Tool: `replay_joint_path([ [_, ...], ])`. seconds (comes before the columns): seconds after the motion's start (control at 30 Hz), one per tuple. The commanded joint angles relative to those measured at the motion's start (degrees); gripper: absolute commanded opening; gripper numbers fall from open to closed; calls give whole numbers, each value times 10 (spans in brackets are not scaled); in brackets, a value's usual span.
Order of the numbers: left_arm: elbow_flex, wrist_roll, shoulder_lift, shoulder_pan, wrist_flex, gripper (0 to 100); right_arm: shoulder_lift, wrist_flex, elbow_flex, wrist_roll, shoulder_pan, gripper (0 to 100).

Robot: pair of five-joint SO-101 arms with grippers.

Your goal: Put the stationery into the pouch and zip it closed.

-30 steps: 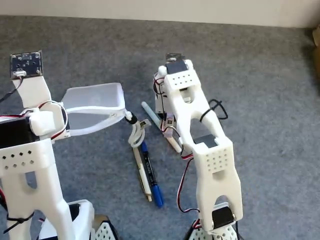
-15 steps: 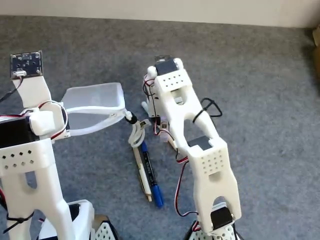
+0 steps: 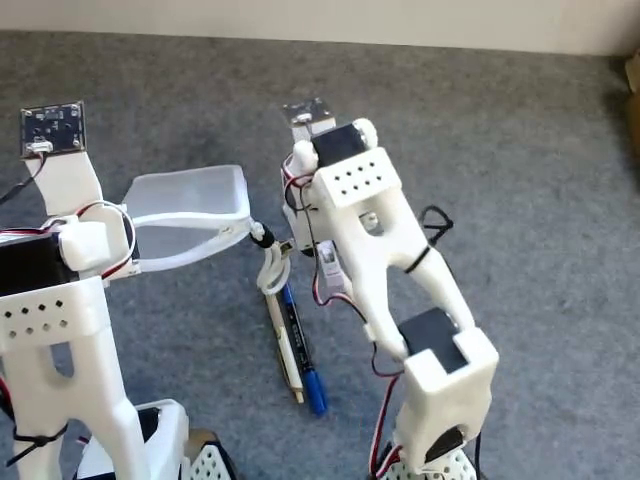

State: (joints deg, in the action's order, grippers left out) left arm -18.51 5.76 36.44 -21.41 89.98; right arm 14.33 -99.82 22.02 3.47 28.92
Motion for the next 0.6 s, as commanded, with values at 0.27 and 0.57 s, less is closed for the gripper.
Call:
replay_joint_path([
  [0.27,1,-4,-2,-7,-14,7,-153,-9,-62,-11,59,5],
  [0.57,0,-4,-2,-7,-13,7,-269,73,-178,-11,84,5],
])
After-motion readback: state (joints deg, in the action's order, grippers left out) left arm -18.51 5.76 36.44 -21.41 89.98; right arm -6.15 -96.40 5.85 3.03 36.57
